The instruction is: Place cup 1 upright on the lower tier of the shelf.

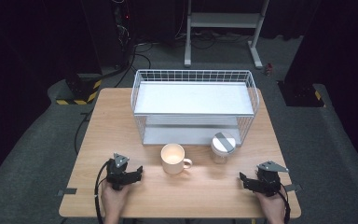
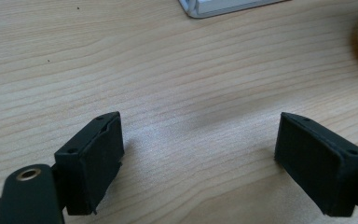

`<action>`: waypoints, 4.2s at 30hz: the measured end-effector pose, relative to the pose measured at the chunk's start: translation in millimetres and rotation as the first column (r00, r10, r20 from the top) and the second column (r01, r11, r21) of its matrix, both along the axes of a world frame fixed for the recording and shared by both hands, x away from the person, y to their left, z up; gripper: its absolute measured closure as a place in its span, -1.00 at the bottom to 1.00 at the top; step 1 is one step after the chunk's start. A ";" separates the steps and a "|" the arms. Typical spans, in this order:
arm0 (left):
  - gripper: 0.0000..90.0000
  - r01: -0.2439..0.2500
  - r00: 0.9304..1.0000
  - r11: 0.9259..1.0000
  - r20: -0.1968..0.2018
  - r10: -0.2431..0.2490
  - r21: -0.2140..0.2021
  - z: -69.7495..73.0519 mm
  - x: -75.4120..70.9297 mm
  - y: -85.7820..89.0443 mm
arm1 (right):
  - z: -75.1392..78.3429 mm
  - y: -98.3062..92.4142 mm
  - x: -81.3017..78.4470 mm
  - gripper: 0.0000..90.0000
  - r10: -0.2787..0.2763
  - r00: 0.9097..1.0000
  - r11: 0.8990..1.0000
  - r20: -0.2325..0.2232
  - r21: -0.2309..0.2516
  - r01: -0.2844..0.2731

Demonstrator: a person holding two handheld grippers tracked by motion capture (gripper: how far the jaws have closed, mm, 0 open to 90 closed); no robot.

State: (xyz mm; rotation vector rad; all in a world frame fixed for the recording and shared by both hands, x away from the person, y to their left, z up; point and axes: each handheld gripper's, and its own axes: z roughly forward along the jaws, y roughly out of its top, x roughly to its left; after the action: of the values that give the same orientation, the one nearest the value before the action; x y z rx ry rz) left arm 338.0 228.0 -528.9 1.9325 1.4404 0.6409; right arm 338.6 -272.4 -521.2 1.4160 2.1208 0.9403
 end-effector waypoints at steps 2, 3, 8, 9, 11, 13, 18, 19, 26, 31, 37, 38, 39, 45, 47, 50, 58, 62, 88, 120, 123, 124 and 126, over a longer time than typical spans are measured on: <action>-0.65 0.000 1.000 1.000 0.000 0.000 0.001 0.0 0.0 0.0 | 1.1 3.0 -3.3 -0.65 0.010 1.000 1.000 0.006 -0.002 -0.010; -0.65 0.000 1.000 1.000 0.000 0.000 0.001 0.0 0.0 0.0 | 1.1 3.0 -3.3 -0.65 0.010 1.000 1.000 0.006 -0.002 -0.010; -0.65 0.000 1.000 1.000 0.000 0.000 0.001 0.0 -0.1 0.0 | 3.7 13.5 -10.3 -0.65 0.049 0.999 0.999 0.021 0.016 -0.049; -0.65 0.000 1.000 1.000 0.000 0.000 0.001 0.0 -0.1 0.0 | 4.1 14.4 -10.5 -0.65 0.058 0.998 0.998 0.028 0.013 -0.058; -0.65 0.000 1.000 1.000 0.000 0.000 0.001 0.0 -0.1 0.0 | 4.8 18.0 -11.9 -0.65 0.067 0.997 0.998 0.033 0.015 -0.067; -0.65 0.002 1.000 1.000 -0.003 -0.002 0.004 0.2 -0.1 0.2 | 5.6 21.9 -13.2 -0.65 0.074 0.997 0.997 0.029 0.022 -0.074; -0.65 0.002 1.000 1.000 -0.002 -0.002 0.004 0.2 -0.1 0.2 | 7.5 29.8 -14.1 -0.65 0.101 0.994 0.995 0.043 0.020 -0.102; -0.65 0.002 1.000 1.000 -0.002 -0.002 0.004 0.2 -0.1 0.2 | 7.9 31.5 -14.3 -0.65 0.101 0.994 0.994 0.039 0.028 -0.102; -0.65 0.001 1.000 1.000 -0.003 -0.001 0.003 0.2 -0.1 0.2 | 11.1 42.0 -9.7 -0.65 0.128 0.991 0.991 0.048 0.030 -0.130; -0.65 0.001 1.000 1.000 -0.003 -0.001 0.003 0.2 -0.1 0.3 | 12.6 50.1 -7.3 -0.66 0.147 0.988 0.989 0.045 0.030 -0.148; -0.65 0.001 1.000 1.000 -0.003 -0.001 0.003 0.2 -0.1 0.3 | 13.3 59.3 -0.6 -0.66 0.166 0.985 0.986 0.054 0.007 -0.167; -0.65 0.001 1.000 1.000 -0.003 -0.001 0.003 0.2 -0.1 0.3 | 13.9 61.1 1.9 -0.66 0.168 0.984 0.986 0.054 0.005 -0.168; -0.65 0.001 1.000 1.000 -0.002 -0.001 0.003 0.2 -0.1 0.3 | 14.1 61.3 3.1 -0.66 0.168 0.984 0.986 0.058 0.003 -0.169; -0.65 0.000 1.000 1.000 -0.004 0.000 0.003 0.2 -0.2 0.3 | 18.0 67.1 11.5 -0.68 0.166 0.984 0.986 0.059 0.002 -0.166; -0.65 -0.003 1.000 1.000 -0.002 0.003 0.001 0.1 -0.1 0.0 | 18.6 68.4 14.3 -0.68 0.166 0.984 0.986 0.065 -0.002 -0.167; -0.65 -0.003 1.000 1.000 -0.002 0.003 0.000 0.0 -0.1 -0.1 | 19.3 70.5 17.7 -0.68 0.166 0.984 0.986 0.068 -0.008 -0.166; -0.65 -0.003 1.000 1.000 0.000 0.003 0.000 0.0 0.0 0.0 | 21.8 77.0 27.3 -0.69 0.157 0.984 0.988 0.078 -0.020 -0.156; -0.65 -0.003 1.000 1.000 0.000 0.003 0.000 0.0 0.0 0.0 | 22.8 79.4 32.7 -0.69 0.152 0.984 0.988 0.090 -0.035 -0.150; -0.65 -0.003 1.000 1.000 0.000 0.003 0.000 0.0 0.0 0.0 | 15.2 88.9 51.6 -0.70 0.110 0.987 0.993 0.116 0.020 -0.113; -0.65 -0.002 1.000 1.000 -0.005 0.002 0.004 0.3 0.1 0.1 | 16.6 96.8 61.0 -0.59 0.101 0.983 0.995 0.152 0.011 -0.104; -0.65 -0.002 1.000 1.000 -0.005 0.002 0.003 0.3 0.1 0.1 | 17.0 96.5 61.2 -0.59 0.107 0.982 0.994 0.157 0.004 -0.109; -0.65 -0.002 1.000 1.000 -0.005 0.002 0.004 0.3 0.1 0.1 | 17.3 96.3 61.1 -0.59 0.106 0.982 0.994 0.158 0.006 -0.109; -0.65 -0.002 1.000 1.000 -0.005 0.002 0.004 0.3 0.1 0.1 | 19.1 95.8 61.0 -0.59 0.102 0.983 0.994 0.155 0.019 -0.106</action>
State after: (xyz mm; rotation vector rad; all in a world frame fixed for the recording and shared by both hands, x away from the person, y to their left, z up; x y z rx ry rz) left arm 338.1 228.1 -528.6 1.9368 1.4450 0.6406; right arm 399.6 -176.6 -502.2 1.2130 2.0904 1.0860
